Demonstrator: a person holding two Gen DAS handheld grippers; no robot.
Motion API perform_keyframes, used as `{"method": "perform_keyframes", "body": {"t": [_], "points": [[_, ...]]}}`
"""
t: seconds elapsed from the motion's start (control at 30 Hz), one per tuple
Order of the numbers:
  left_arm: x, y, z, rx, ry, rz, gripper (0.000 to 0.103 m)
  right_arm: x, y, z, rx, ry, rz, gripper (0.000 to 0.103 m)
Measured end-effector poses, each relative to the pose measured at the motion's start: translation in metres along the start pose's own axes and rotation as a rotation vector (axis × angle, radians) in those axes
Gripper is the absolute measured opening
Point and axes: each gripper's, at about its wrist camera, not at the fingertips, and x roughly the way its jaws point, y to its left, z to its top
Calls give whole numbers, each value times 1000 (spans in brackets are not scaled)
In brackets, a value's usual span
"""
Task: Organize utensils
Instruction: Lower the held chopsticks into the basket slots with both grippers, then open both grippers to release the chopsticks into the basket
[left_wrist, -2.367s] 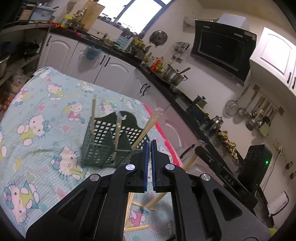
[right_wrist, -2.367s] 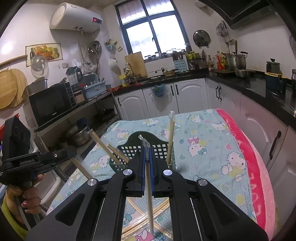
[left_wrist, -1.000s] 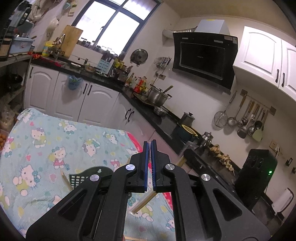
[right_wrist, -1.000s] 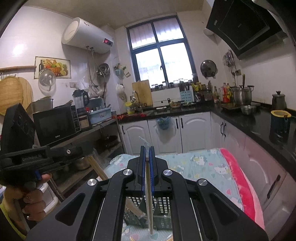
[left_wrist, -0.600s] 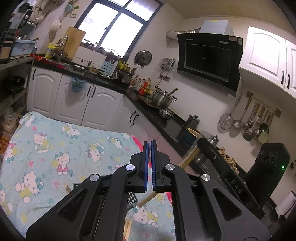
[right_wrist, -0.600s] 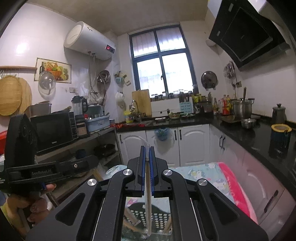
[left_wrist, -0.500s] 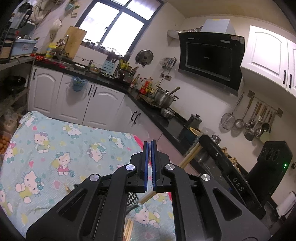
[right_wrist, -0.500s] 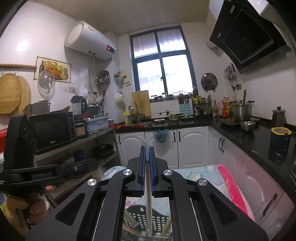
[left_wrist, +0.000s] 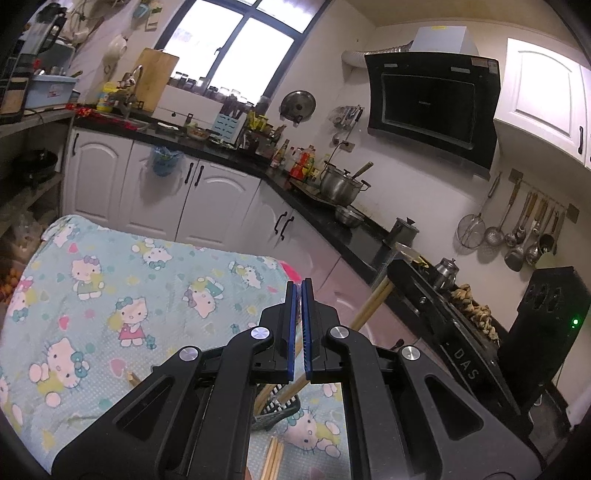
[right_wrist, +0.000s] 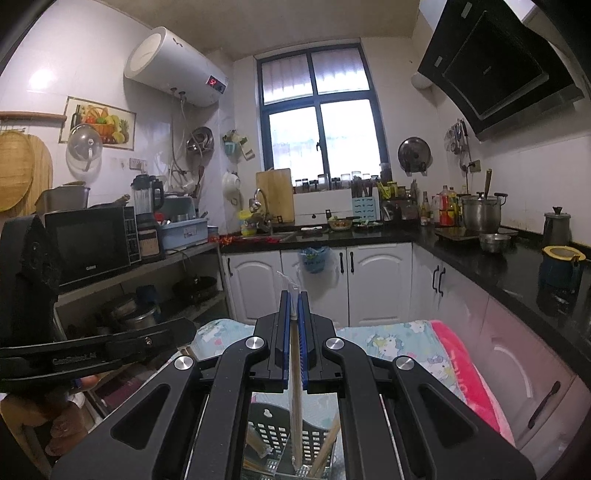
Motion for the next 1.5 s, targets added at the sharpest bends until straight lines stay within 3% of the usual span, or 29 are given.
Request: {"method": "perform_keyframes", "body": {"t": [0.67,0.73,0.77,0.83,0.87,0.93,1.1,1.17,1.27,1.5], "points": [[18,24,-31,-32,53,45,1,26,-13,-39,47,74,-38,5],[17,27,-33,-38,55,62,2,28,-13,-43,51,92,-33,10],[16,26,-34,-41,55,65,5,28,-13,-45,51,98,-37,23],[12,28,-36,-44,52,78,20,26,-14,-48,60,99,-40,35],[10,29,-36,-43,49,83,28,24,-15,-49,67,99,-38,35],[4,29,-36,-39,36,92,34,22,-16,-50,74,106,-39,37],[-17,29,-31,-33,-16,128,80,12,-20,-53,97,119,-44,50],[-26,31,-29,-40,-38,141,90,7,-21,-54,102,126,-45,53],[-36,35,-28,-59,-50,151,92,-1,-22,-56,112,132,-41,60],[-50,45,-35,-98,-42,164,92,-15,-19,-59,111,135,-28,63]]}}
